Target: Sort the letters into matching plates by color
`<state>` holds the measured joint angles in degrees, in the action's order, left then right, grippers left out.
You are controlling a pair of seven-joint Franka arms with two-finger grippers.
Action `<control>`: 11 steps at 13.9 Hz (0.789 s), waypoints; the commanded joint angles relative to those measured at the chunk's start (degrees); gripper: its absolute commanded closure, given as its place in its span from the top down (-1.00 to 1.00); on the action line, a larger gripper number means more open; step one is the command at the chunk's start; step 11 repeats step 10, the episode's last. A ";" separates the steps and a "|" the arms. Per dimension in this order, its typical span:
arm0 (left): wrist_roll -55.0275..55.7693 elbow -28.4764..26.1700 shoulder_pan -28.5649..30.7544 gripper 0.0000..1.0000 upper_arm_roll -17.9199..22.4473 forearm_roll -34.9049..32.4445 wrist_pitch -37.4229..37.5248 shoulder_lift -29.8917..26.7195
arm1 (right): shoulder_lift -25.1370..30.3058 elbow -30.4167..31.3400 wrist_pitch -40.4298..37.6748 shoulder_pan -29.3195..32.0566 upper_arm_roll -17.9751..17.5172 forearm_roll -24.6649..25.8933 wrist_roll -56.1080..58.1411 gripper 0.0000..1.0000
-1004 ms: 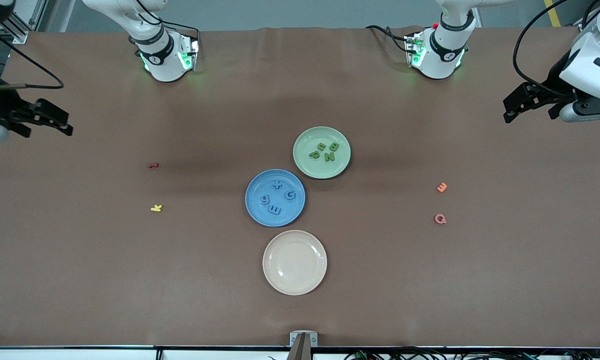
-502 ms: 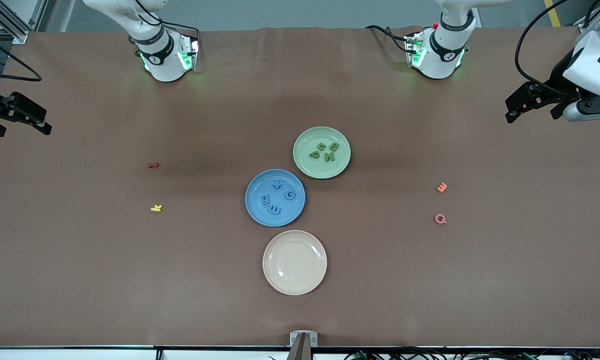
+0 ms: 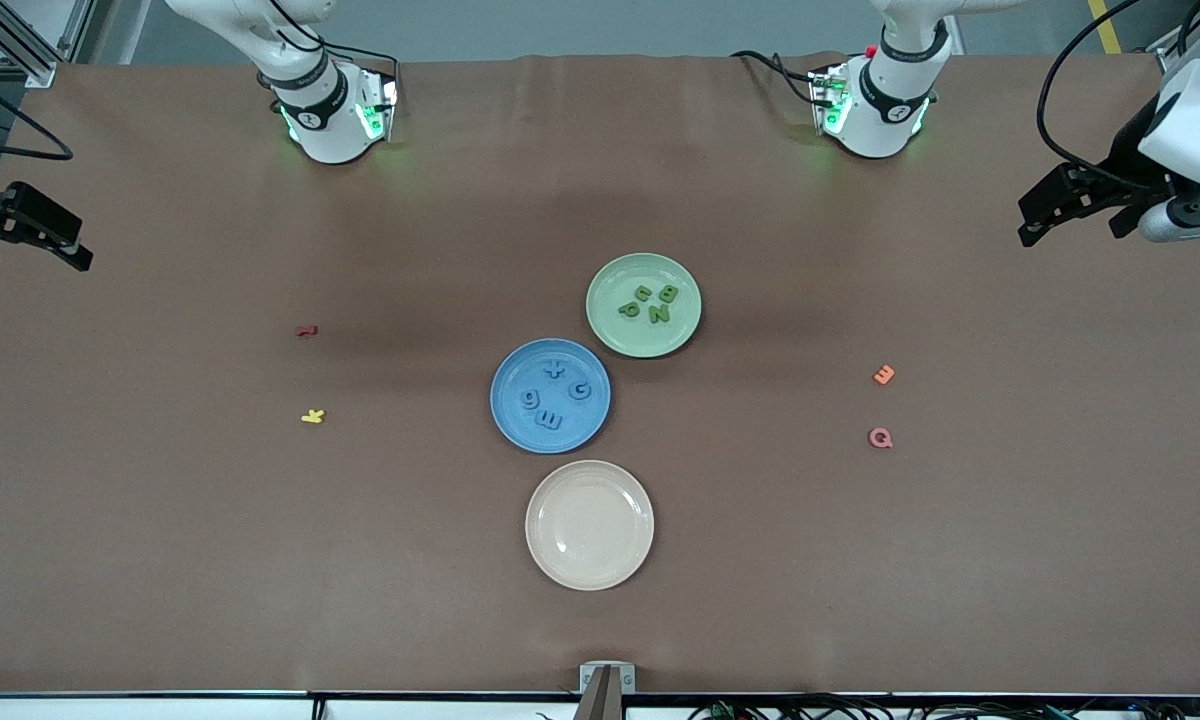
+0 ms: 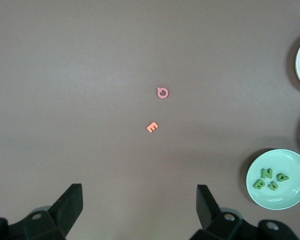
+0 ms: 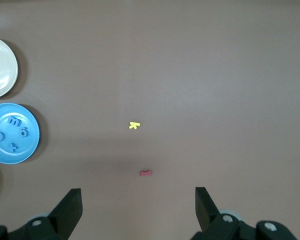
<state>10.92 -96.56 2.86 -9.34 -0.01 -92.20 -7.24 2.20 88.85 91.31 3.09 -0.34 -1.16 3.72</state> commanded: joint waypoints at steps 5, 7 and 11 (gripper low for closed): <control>-0.81 2.61 0.13 0.99 0.02 -0.07 0.36 1.62 | -4.40 -6.84 -1.40 1.39 -1.15 0.19 0.58 1.00; -0.81 2.87 0.13 0.99 0.02 -0.07 0.36 1.97 | -4.40 -6.84 -1.40 1.39 -1.15 0.19 0.58 1.00; -0.81 2.87 0.04 0.99 0.02 -0.07 0.44 2.06 | -4.40 -6.84 -1.31 1.39 -1.15 0.19 0.58 1.00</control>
